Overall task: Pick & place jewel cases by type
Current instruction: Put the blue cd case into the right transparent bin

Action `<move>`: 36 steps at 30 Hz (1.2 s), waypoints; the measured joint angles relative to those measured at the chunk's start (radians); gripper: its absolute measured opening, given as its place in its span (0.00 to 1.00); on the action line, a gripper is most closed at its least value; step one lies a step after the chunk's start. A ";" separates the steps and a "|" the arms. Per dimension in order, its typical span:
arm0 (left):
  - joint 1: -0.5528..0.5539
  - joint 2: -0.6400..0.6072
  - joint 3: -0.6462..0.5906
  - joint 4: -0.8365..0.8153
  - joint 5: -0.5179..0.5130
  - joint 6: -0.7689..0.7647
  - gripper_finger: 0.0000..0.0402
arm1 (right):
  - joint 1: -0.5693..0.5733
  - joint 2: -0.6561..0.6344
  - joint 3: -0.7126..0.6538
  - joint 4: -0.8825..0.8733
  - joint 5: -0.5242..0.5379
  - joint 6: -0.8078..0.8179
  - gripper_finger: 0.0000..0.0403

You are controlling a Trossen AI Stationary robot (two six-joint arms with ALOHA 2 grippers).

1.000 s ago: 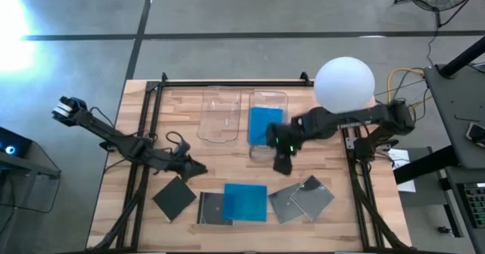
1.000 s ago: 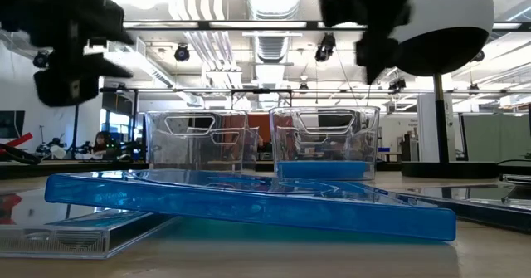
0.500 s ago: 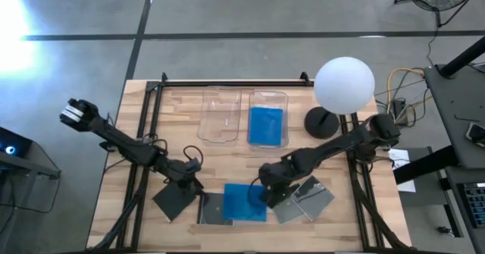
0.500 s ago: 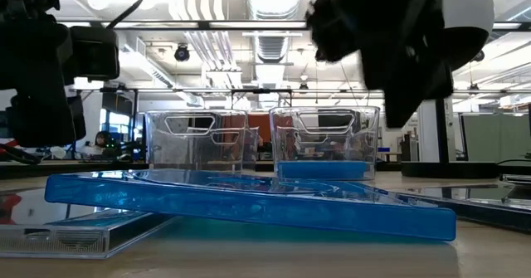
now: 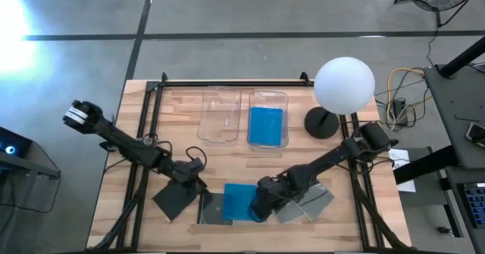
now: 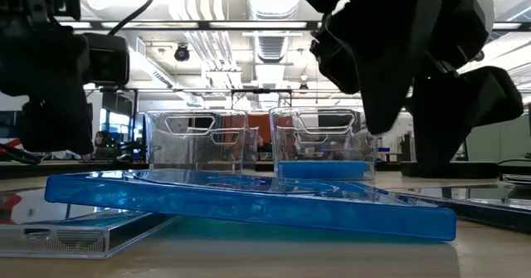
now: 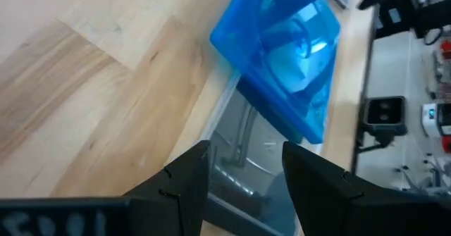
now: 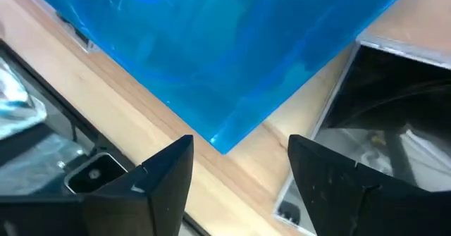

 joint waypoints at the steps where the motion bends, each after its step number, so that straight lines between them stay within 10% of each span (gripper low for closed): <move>1: 0.001 0.015 0.006 0.001 -0.001 0.006 0.40 | 0.003 0.000 -0.001 0.013 0.002 0.019 0.56; 17: 0.057 0.217 0.138 0.000 0.044 0.087 0.40 | 0.005 0.110 -0.002 0.205 0.173 0.178 0.56; 36: 0.067 0.320 0.181 0.013 0.165 0.163 0.40 | -0.040 0.085 0.001 0.361 0.394 -0.075 0.56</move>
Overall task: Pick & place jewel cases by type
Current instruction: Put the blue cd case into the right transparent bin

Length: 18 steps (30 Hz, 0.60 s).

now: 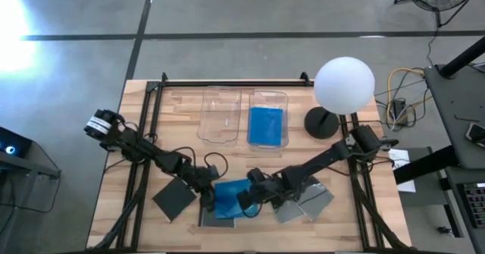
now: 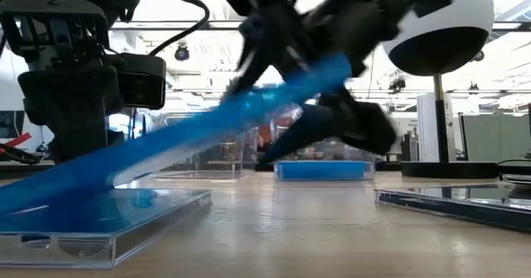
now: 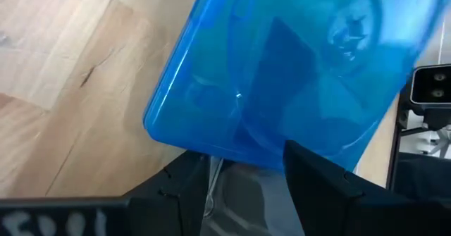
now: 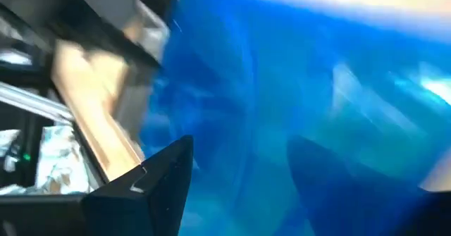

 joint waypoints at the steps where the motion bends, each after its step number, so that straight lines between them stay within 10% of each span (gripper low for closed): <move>1: 0.002 -0.004 0.000 -0.002 -0.002 0.002 0.40 | -0.004 -0.004 0.000 0.017 0.000 -0.033 0.56; 18: 0.005 -0.274 0.015 -0.267 -0.179 0.051 0.40 | -0.135 -0.110 -0.004 0.032 -0.276 -0.204 0.23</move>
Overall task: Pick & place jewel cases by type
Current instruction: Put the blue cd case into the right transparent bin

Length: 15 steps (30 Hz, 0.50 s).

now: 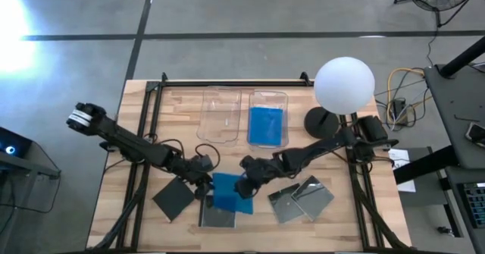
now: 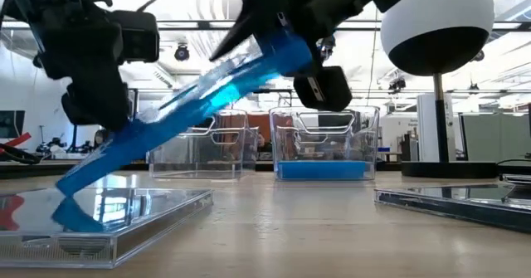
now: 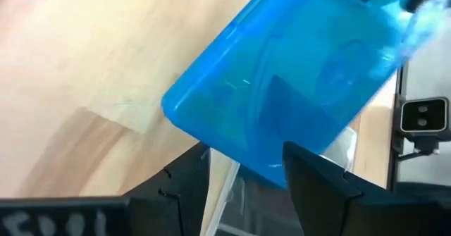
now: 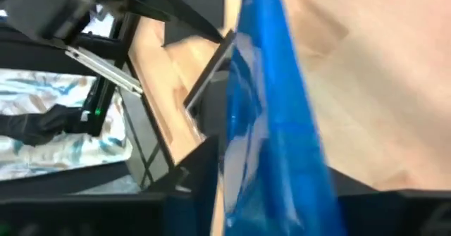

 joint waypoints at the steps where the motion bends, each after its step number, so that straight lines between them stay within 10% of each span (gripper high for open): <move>1: 0.000 -0.017 0.000 -0.020 -0.001 -0.005 0.40 | -0.005 -0.005 0.000 -0.004 -0.012 -0.014 0.19; 8: 0.000 -0.151 0.002 -0.186 -0.016 -0.060 0.40 | -0.006 -0.117 -0.001 -0.190 0.105 -0.113 0.04; 15: -0.003 -0.248 0.001 -0.258 -0.141 -0.087 0.40 | 0.017 -0.345 0.017 -0.516 0.575 -0.184 0.05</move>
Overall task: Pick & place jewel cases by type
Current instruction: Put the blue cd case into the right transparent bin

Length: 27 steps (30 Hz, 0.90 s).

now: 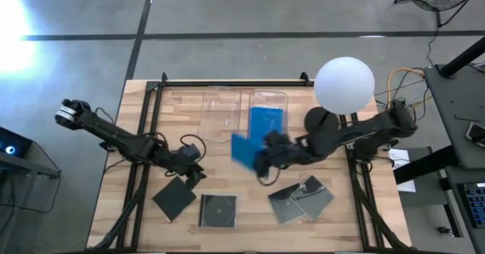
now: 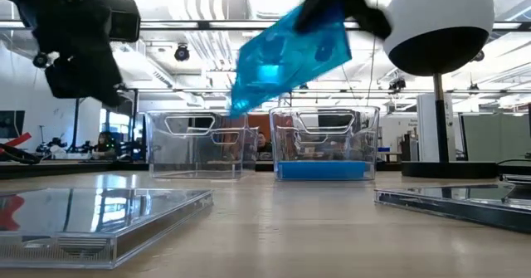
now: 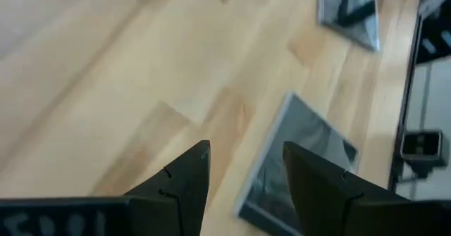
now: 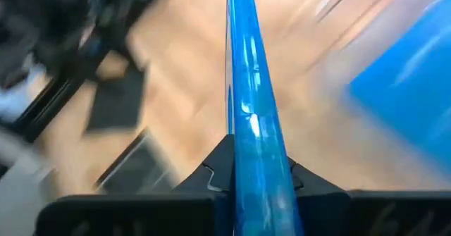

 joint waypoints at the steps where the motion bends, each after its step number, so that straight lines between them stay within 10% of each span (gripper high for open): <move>1: 0.000 -0.005 0.000 0.000 -0.020 0.000 0.40 | 0.007 -0.028 0.008 -0.042 0.095 -0.006 0.05; 8: 0.004 -0.011 0.000 0.007 -0.072 0.001 0.40 | 0.003 -0.088 0.044 -0.401 0.568 0.536 0.05; 20: 0.005 -0.010 0.000 0.036 -0.115 -0.021 0.40 | -0.115 0.163 0.048 -0.438 0.510 0.879 0.06; 27: 0.004 -0.010 0.000 0.034 -0.114 -0.021 0.40 | -0.187 0.235 0.053 -0.237 0.408 0.797 0.11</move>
